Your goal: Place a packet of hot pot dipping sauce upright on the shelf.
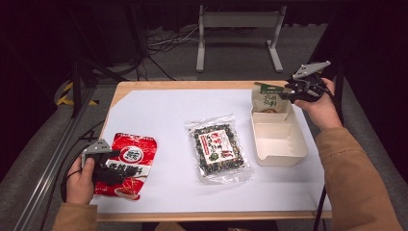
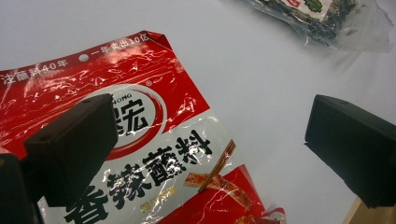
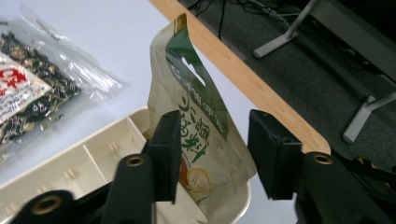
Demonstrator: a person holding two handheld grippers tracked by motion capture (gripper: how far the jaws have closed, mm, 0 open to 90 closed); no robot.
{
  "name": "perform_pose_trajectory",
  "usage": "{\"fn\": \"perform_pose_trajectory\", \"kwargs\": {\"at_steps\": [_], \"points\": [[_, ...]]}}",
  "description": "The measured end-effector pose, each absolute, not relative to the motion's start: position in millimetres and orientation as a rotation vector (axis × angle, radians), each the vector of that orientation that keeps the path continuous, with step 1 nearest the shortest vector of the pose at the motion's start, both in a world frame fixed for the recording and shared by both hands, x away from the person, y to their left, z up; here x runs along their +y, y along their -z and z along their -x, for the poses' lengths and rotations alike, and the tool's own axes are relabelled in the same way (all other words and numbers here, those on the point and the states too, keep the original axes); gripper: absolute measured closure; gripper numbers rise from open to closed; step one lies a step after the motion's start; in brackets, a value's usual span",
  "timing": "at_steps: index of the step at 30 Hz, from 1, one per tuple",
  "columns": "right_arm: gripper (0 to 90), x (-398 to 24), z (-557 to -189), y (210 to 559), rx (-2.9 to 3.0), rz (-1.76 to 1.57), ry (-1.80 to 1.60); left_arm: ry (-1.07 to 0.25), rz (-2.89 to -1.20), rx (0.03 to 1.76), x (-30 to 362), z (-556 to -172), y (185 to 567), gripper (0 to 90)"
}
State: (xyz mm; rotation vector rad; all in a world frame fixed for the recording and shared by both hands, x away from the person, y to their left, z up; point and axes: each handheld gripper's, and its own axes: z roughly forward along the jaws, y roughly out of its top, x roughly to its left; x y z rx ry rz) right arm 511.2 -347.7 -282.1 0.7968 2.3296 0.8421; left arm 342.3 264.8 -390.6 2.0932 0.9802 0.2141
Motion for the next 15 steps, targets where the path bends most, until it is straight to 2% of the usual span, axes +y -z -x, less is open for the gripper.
{"fn": "perform_pose_trajectory", "kwargs": {"at_steps": [4,15], "points": [[45.8,-348,-504,275,2.279,-0.808,-0.899,-0.217,-2.103,0.974,264,-342,391,3.0],[42.2,-341,-481,261,2.182,-0.823,-0.957,-0.219,-2.101,0.972,264,-342,391,3.0]]}}
